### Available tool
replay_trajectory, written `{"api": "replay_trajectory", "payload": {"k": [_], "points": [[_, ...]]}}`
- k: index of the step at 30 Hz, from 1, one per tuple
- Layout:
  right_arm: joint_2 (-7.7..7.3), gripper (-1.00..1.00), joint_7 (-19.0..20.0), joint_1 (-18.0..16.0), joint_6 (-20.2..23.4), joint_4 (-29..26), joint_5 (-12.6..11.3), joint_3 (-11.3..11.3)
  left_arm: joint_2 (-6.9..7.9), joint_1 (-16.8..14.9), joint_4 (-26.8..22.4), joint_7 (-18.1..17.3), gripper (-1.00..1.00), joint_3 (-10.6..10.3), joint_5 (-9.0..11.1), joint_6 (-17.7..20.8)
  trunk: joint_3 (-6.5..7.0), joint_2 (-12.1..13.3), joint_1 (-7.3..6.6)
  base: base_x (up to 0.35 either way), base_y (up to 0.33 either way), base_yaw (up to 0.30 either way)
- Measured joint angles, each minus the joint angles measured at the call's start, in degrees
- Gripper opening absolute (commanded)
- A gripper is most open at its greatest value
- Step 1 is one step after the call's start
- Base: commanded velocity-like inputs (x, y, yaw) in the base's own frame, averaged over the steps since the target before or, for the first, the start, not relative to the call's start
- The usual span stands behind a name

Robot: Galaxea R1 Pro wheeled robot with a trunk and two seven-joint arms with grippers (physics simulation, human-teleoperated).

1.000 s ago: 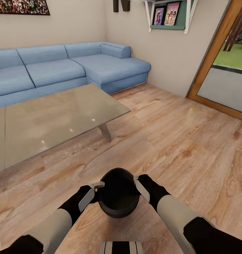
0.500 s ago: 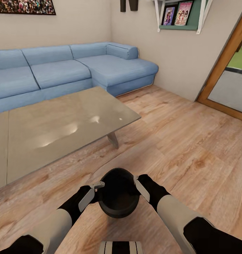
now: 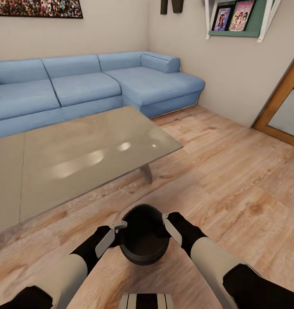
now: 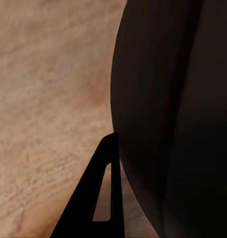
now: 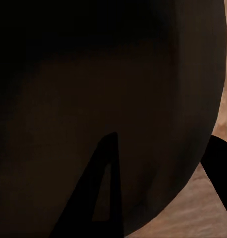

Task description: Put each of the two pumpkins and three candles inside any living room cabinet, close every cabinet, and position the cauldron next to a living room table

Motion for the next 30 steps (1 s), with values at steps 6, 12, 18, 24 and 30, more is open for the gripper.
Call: {"api": "replay_trajectory", "payload": {"k": [6,12,18,24,30], "points": [[0.0,-1.0,0.0,0.0,0.0,0.0,0.0,0.0,0.0,0.0,0.0,0.0,-1.0,0.0,0.1,0.0,0.0,0.0,-0.01,0.317,0.0,0.003],[0.0,-1.0,0.0,0.0,0.0,0.0,0.1,0.0,0.0,0.1,0.0,0.0,-1.0,0.0,0.0,-0.1,0.0,0.0,0.0,0.271,0.0,0.0],[0.0,1.0,0.1,0.0,-0.2,-0.2,-1.6,-0.1,0.02,0.1,0.1,0.0,1.0,0.2,-1.2,0.3,0.0,0.0,0.02,0.044,0.0,0.0],[0.0,1.0,0.1,0.0,-0.2,-0.3,-1.6,-0.1,0.02,0.0,0.1,0.0,1.0,0.3,-1.2,0.3,0.0,0.0,0.02,0.004,0.0,0.0],[0.0,1.0,0.1,0.0,-0.2,-0.2,-1.6,-0.1,0.02,0.0,0.1,0.0,1.0,0.3,-1.2,0.3,0.0,0.0,0.02,0.0,0.0,0.0]]}}
